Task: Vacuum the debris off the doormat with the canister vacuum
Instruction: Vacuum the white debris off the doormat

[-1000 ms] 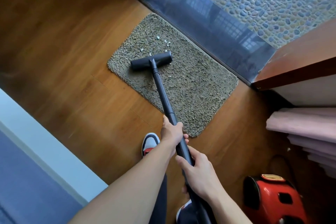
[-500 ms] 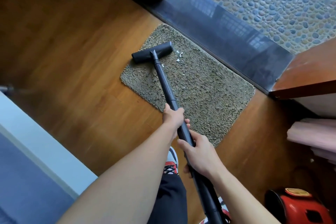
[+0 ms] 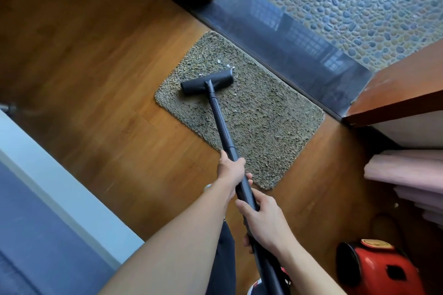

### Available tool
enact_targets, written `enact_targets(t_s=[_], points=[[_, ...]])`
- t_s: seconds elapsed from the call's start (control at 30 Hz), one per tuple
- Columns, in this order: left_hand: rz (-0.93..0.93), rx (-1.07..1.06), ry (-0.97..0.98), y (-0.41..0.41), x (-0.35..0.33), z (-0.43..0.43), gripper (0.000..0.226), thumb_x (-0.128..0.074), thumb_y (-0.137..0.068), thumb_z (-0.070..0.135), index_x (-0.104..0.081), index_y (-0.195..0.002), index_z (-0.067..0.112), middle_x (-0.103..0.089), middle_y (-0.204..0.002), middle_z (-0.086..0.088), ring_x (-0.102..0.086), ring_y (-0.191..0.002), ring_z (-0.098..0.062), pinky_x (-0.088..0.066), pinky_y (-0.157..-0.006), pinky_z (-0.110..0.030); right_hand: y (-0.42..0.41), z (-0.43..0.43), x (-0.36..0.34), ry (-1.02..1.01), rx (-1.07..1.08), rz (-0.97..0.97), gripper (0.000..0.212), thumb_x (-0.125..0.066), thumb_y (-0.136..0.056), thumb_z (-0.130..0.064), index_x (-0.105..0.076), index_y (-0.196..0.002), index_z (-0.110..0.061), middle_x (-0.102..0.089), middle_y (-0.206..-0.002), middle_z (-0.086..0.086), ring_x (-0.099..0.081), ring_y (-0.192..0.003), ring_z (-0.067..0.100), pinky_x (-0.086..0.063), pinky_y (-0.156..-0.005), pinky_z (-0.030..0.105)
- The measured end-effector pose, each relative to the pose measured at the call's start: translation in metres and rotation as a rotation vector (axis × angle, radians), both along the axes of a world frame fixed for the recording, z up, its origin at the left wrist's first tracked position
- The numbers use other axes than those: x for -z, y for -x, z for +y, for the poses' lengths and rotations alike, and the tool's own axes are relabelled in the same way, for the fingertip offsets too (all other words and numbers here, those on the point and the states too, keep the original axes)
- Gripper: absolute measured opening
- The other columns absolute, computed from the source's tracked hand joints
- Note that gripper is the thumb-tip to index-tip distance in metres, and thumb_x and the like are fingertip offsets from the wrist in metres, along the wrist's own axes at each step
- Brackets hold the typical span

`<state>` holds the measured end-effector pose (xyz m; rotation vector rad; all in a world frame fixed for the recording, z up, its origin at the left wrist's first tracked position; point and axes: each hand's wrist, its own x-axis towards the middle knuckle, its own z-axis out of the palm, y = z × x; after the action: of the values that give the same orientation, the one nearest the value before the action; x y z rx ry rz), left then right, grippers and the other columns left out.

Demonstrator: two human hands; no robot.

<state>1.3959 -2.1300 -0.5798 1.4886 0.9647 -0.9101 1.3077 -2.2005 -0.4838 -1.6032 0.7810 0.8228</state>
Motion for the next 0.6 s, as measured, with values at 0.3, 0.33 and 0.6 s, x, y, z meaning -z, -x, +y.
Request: enact_targets(t_s=[0.3, 0.33, 0.6], points=[[0.019, -0.017, 0.043, 0.072, -0.017, -0.023, 0.076, -0.05, -0.102, 0.009, -0.009, -0.162, 0.031, -0.054, -0.083, -0.006, -0.054, -0.049, -0.013, -0.051, -0.041, -0.023, 0.069, -0.023, -0.01, 0.003, -0.007, 0.033, 0.005, -0.057, -0.096, -0.026, -0.062, -0.098, -0.027, -0.057, -0.052, -0.002, -0.064, -0.043, 0.032, -0.052, -0.042, 0.033], [0.024, -0.017, 0.045, 0.078, -0.018, -0.023, 0.077, -0.05, -0.102, 0.01, -0.007, -0.162, 0.031, -0.053, -0.083, -0.006, -0.054, -0.049, -0.013, -0.051, -0.041, -0.023, 0.074, -0.024, -0.011, 0.004, -0.011, 0.032, 0.007, -0.058, -0.096, -0.026, -0.063, -0.099, -0.03, -0.058, -0.053, -0.003, -0.064, -0.043, 0.031, -0.053, -0.042, 0.033], [-0.004, -0.15, 0.113, 0.082, -0.007, -0.017, 0.064, -0.056, -0.102, 0.021, -0.025, -0.158, 0.026, -0.052, -0.073, -0.006, -0.055, -0.048, -0.013, -0.051, -0.045, -0.026, 0.07, -0.024, -0.006, 0.003, -0.022, 0.022, 0.013, -0.058, -0.098, -0.029, -0.062, -0.11, -0.031, -0.06, -0.059, -0.003, -0.064, -0.041, 0.026, -0.049, -0.04, 0.028]])
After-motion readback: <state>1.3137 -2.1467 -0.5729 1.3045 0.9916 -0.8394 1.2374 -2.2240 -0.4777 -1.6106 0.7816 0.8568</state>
